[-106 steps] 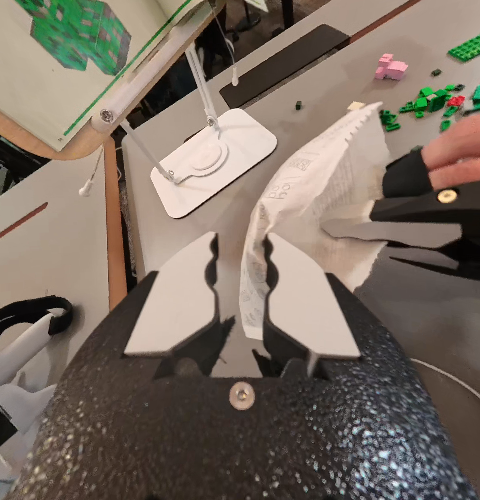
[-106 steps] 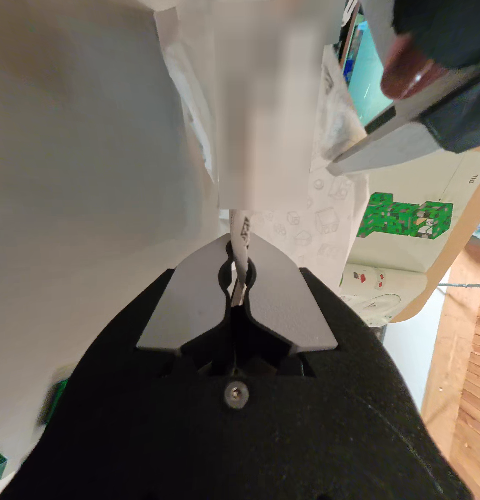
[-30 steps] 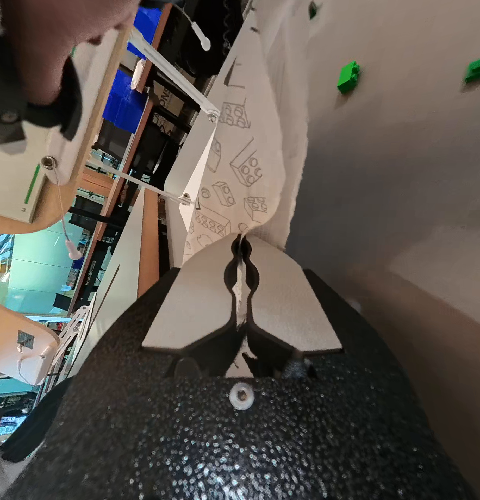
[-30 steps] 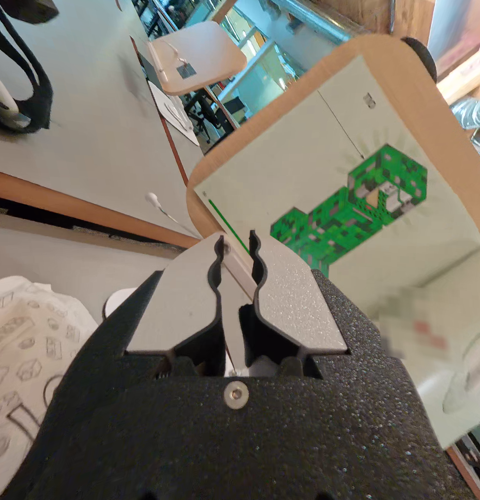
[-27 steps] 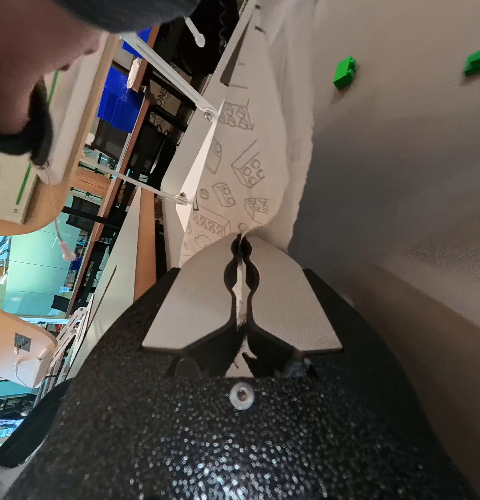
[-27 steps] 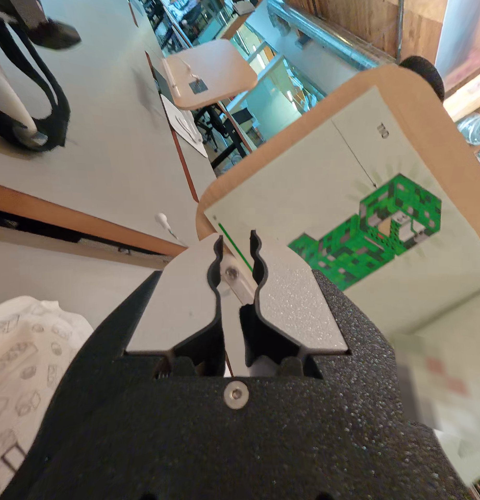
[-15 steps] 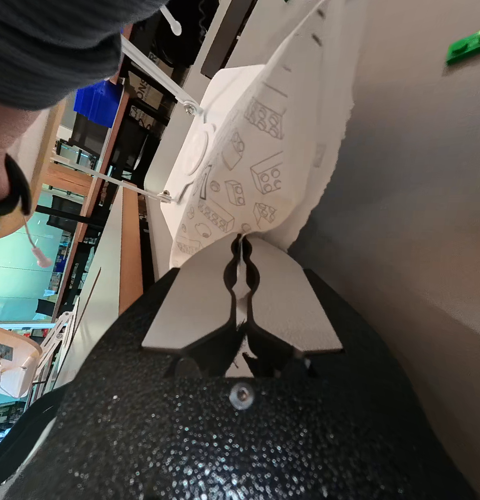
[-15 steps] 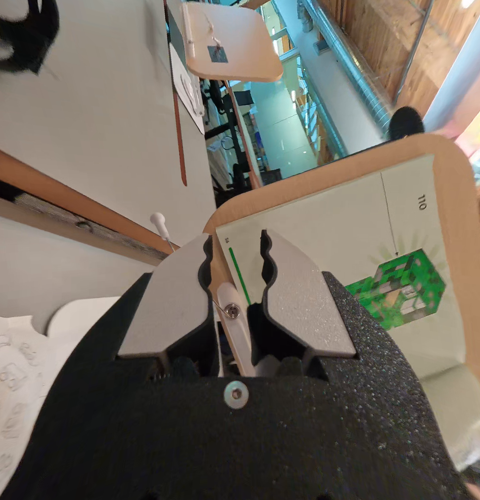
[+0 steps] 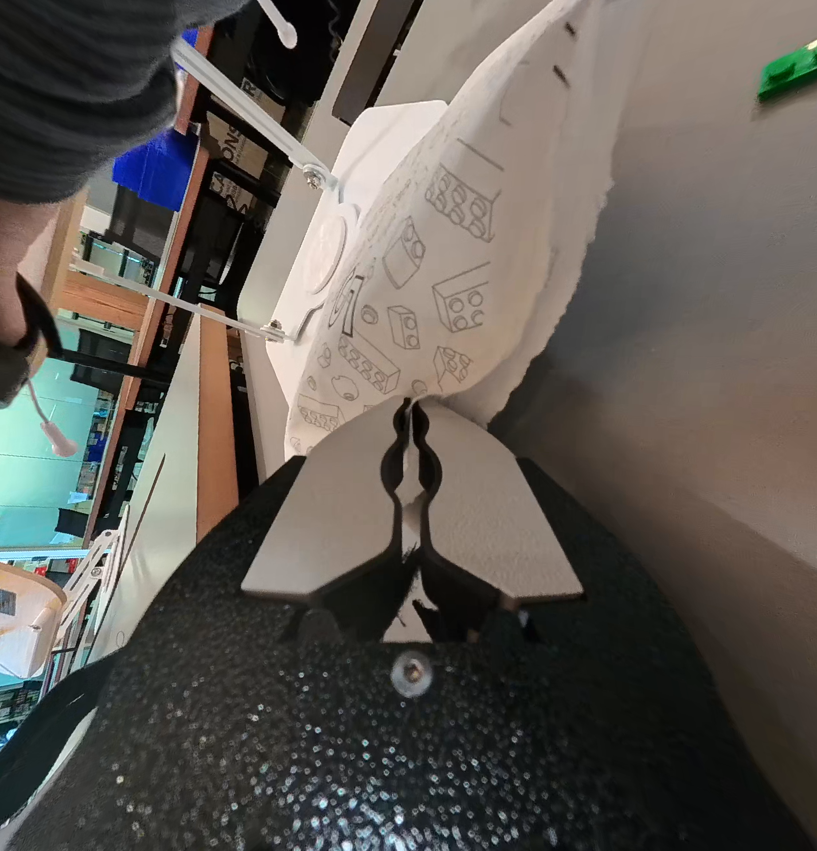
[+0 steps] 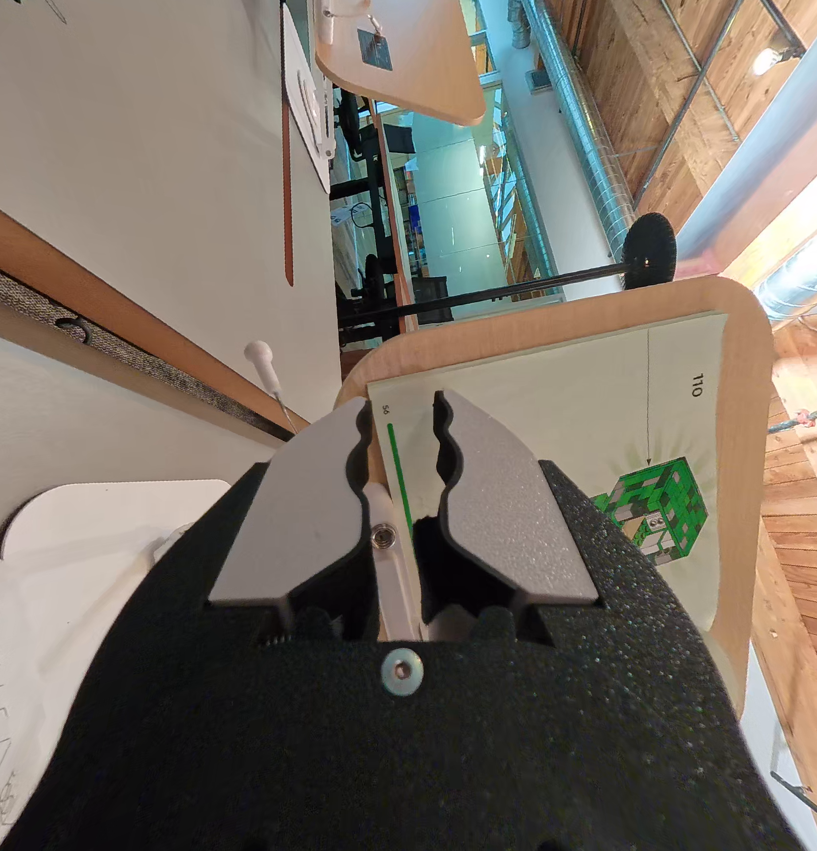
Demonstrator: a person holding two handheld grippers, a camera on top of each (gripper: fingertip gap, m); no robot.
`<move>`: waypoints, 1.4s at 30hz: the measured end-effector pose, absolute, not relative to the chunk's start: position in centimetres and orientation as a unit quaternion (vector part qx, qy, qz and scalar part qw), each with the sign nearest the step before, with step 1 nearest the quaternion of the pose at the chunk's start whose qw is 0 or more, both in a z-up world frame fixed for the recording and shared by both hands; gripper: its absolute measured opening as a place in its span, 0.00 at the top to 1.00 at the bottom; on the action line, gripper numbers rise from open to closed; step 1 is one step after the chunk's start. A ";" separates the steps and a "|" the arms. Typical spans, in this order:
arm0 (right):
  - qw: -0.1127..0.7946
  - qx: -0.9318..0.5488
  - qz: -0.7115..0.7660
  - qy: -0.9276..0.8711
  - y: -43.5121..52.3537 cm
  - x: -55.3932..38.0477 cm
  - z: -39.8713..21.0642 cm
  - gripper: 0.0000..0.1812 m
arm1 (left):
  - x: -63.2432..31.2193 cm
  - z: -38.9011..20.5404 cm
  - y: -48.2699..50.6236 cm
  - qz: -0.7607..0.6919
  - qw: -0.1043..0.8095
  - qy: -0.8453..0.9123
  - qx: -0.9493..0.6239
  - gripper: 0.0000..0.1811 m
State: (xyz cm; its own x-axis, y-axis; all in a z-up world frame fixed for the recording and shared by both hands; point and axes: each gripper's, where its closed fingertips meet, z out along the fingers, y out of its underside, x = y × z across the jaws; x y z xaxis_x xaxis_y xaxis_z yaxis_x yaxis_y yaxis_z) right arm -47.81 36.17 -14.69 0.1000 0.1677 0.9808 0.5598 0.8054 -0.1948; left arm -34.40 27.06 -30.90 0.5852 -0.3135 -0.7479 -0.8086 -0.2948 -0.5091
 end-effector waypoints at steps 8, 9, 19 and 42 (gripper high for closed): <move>0.687 -0.286 -0.135 -0.654 36.2 -47.8 -14.9 0.87 | -34.4 -31.0 27.1 0.266 0.461 0.370 -0.761 1.00; 0.686 -0.284 -0.136 -0.657 36.2 -47.9 -14.9 0.88 | -34.4 -31.0 27.1 0.266 0.461 0.370 -0.761 1.00; 0.685 -0.279 -0.148 -0.657 36.0 -47.8 -14.5 0.87 | -34.4 -31.3 27.0 0.263 0.454 0.371 -0.766 1.00; 0.674 -0.282 -0.123 -0.671 35.7 -47.6 -14.7 0.88 | -34.5 -31.9 27.0 0.257 0.442 0.373 -0.774 1.00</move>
